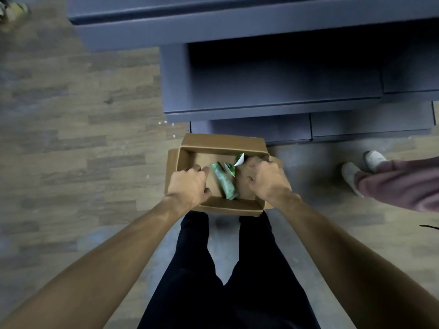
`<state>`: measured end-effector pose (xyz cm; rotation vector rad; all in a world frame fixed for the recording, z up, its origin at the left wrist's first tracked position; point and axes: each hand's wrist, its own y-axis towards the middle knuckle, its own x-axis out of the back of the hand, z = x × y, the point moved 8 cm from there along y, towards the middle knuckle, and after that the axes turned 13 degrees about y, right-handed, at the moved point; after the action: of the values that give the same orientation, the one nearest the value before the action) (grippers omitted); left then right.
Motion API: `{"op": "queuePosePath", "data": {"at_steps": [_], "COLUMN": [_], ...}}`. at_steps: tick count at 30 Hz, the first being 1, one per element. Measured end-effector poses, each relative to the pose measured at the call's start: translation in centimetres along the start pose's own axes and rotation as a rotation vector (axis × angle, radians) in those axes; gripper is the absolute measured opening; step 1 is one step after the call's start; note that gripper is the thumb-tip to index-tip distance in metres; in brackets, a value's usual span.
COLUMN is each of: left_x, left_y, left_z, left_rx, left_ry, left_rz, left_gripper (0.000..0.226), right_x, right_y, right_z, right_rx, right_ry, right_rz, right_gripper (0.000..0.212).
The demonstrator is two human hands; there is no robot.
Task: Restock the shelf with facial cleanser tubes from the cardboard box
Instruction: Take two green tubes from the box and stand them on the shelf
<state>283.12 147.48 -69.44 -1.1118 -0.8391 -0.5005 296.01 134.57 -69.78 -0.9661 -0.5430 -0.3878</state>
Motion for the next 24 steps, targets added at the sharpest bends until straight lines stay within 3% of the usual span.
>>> {"op": "queuePosePath", "data": {"at_steps": [18, 24], "left_x": [-8.5, -10.4], "left_y": [9.0, 10.2], "left_z": [-7.9, -8.9], "left_rx": [-0.137, -0.08], "left_ry": [-0.161, -0.297], "left_rz": [0.036, 0.075], "left_gripper": [0.064, 0.053], "right_x": [-7.4, -7.8], "right_y": [10.4, 11.7], "right_z": [-3.7, -4.5], "right_rx": [0.086, 0.127], "right_ry": [-0.112, -0.105], "right_rz": [0.137, 0.008], "right_gripper": [0.052, 0.032]}}
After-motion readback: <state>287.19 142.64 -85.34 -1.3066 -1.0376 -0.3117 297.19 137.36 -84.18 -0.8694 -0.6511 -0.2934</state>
